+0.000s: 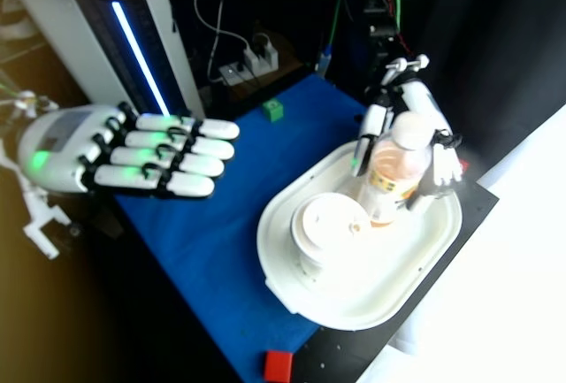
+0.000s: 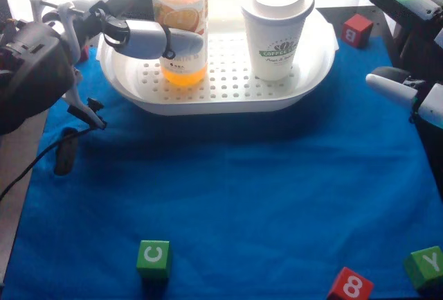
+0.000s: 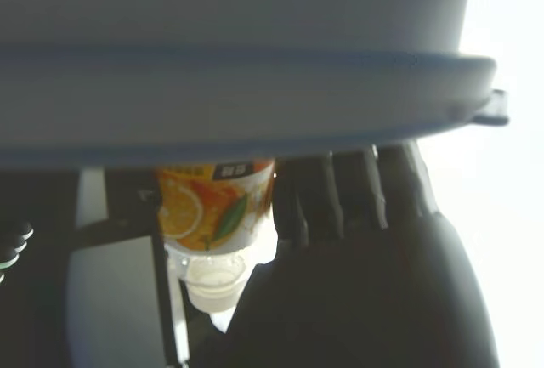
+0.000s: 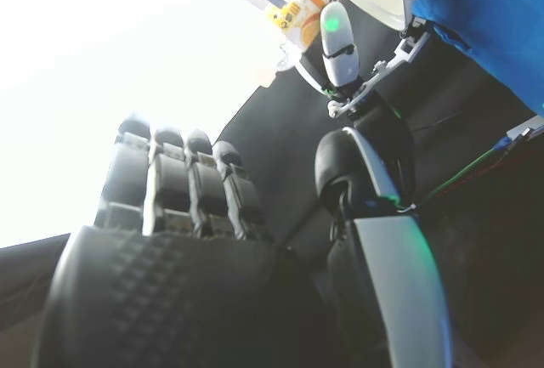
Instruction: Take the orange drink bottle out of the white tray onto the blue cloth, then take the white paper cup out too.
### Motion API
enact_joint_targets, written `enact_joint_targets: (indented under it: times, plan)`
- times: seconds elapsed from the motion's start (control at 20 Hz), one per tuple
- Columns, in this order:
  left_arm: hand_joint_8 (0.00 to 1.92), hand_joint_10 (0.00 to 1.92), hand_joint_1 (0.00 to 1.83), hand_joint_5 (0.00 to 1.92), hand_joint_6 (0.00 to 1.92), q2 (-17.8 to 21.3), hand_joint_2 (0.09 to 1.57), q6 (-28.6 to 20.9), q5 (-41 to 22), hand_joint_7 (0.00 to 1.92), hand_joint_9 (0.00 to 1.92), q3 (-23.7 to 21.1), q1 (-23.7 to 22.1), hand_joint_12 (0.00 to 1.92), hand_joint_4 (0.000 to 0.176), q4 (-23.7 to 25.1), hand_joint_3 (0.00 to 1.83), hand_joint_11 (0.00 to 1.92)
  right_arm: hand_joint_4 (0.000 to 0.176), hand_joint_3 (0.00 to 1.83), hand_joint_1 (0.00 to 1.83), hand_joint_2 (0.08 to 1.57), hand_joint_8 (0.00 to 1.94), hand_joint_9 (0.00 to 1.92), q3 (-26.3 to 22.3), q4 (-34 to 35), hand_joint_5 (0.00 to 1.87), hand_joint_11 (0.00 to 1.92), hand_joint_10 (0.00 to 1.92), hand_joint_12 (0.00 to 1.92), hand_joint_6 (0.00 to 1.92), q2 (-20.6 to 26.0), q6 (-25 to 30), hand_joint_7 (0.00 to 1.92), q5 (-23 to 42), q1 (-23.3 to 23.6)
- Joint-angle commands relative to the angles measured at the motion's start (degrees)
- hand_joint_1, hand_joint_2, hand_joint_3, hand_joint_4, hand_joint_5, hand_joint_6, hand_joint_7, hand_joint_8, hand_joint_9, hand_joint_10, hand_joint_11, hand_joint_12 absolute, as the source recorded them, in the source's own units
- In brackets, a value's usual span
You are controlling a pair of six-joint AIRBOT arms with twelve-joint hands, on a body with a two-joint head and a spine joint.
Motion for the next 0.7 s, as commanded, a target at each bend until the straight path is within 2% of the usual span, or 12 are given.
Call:
enact_joint_targets:
  times: [0.0, 0.1, 0.2, 0.25, 0.3, 0.35, 0.4, 0.45, 0.5, 0.55, 0.6, 0.65]
  plan:
    - [1.46, 1.6, 1.15, 0.71, 1.3, 0.31, 1.24, -0.62, -8.19, 0.79, 0.69, -0.46, -0.6, 1.92, 0.0, 0.36, 0.01, 0.63, 0.0, 0.0, 0.58, 1.35, 0.0, 0.0, 0.09, 0.22, 0.0, 0.0, 0.0, 0.0, 0.0, -0.08, 0.2, 0.0, 7.09, 0.45]
    - [1.47, 1.59, 1.15, 0.71, 1.3, 0.94, 1.24, -0.77, -9.48, 0.78, 0.67, -1.23, -0.48, 1.91, 0.0, 0.61, 0.0, 0.65, 0.0, 0.0, 0.58, 1.36, 0.0, 0.0, 0.1, 0.29, 0.0, 0.0, 0.0, 0.0, 0.0, -0.13, 0.2, 0.0, 7.1, 0.45]
    - [1.51, 1.72, 1.16, 0.8, 1.17, 1.59, 1.23, -0.82, -10.59, 0.76, 0.64, -1.96, -0.48, 1.92, 0.0, 0.93, 0.0, 0.67, 0.0, 0.0, 0.59, 1.36, 0.0, 0.0, 0.1, 0.31, 0.0, 0.0, 0.0, 0.0, 0.0, -0.16, 0.2, 0.0, 7.1, 0.42]
    - [1.48, 1.68, 1.16, 0.82, 1.18, 2.31, 1.22, -0.83, -11.9, 0.75, 0.6, -2.83, -0.47, 1.92, 0.0, 1.31, 0.0, 0.6, 0.0, 0.0, 0.61, 1.35, 0.0, 0.0, 0.11, 0.34, 0.0, 0.0, 0.0, 0.0, 0.0, -0.18, 0.2, 0.0, 7.1, 0.42]
    - [1.53, 1.79, 1.02, 0.82, 1.24, 3.04, 1.2, -0.88, -13.49, 0.55, 0.46, -3.75, -0.48, 1.92, 0.074, 1.78, 0.0, 0.48, 0.0, 0.0, 0.61, 1.35, 0.0, 0.0, 0.11, 0.41, 0.0, 0.0, 0.0, 0.0, 0.0, -0.19, 0.2, 0.0, 7.1, 0.42]
    - [1.61, 1.78, 1.12, 0.81, 1.22, 4.28, 1.25, -0.94, -15.91, 0.61, 0.46, -5.28, -0.49, 1.92, 0.0, 2.66, 0.01, 0.47, 0.0, 0.0, 0.61, 1.35, 0.0, 0.0, 0.11, 0.47, 0.0, 0.0, 0.0, 0.0, 0.0, -0.19, 0.2, 0.0, 7.1, 0.42]
    - [1.49, 1.68, 1.01, 0.75, 1.34, 4.82, 1.24, -0.94, -16.81, 0.54, 0.52, -5.96, -0.5, 1.9, 0.0, 3.02, 0.0, 0.48, 0.0, 0.0, 0.63, 1.35, 0.0, 0.0, 0.11, 0.49, 0.0, 0.0, 0.0, 0.0, 0.0, -0.19, 0.2, 0.0, 7.1, 0.41]
    - [1.56, 1.53, 1.1, 0.76, 1.33, 5.86, 1.27, -0.94, -19.05, 0.6, 0.48, -7.25, -0.5, 1.84, 0.0, 3.87, 0.0, 0.39, 0.0, 0.0, 0.64, 1.35, 0.0, 0.0, 0.11, 0.53, 0.0, 0.0, 0.0, 0.0, 0.0, -0.2, 0.2, 0.0, 7.1, 0.39]
    - [1.47, 1.42, 1.14, 0.82, 1.26, 6.9, 1.24, -0.94, -21.08, 0.67, 0.53, -8.43, -0.51, 1.77, 0.006, 4.62, 0.0, 0.41, 0.0, 0.0, 0.64, 1.35, 0.0, 0.0, 0.1, 0.55, 0.0, 0.0, 0.0, 0.0, 0.0, -0.22, 0.2, 0.0, 7.1, 0.39]
    - [1.56, 1.57, 1.13, 0.76, 1.28, 7.47, 1.26, -0.94, -22.32, 0.66, 0.55, -9.12, -0.51, 1.89, 0.0, 4.9, 0.0, 0.49, 0.0, 0.0, 0.66, 1.34, 0.0, 0.0, 0.1, 0.57, 0.0, 0.0, 0.0, 0.0, 0.0, -0.25, 0.2, 0.0, 7.1, 0.38]
    - [1.48, 1.69, 1.01, 0.76, 1.32, 8.48, 1.24, -0.94, -24.57, 0.51, 0.47, -10.33, -0.51, 1.91, 0.032, 5.57, 0.0, 0.46, 0.0, 0.0, 0.66, 1.33, 0.0, 0.0, 0.1, 0.58, 0.0, 0.0, 0.0, 0.0, 0.0, -0.25, 0.2, 0.0, 7.1, 0.38]
    - [1.24, 1.49, 0.96, 0.76, 1.34, 9.46, 1.23, -0.94, -26.42, 0.43, 0.32, -11.42, -0.5, 1.92, 0.084, 6.24, 0.0, 0.22, 0.0, 0.0, 0.64, 1.34, 0.0, 0.0, 0.1, 0.61, 0.0, 0.0, 0.0, 0.0, 0.0, -0.25, 0.2, 0.0, 7.1, 0.38]
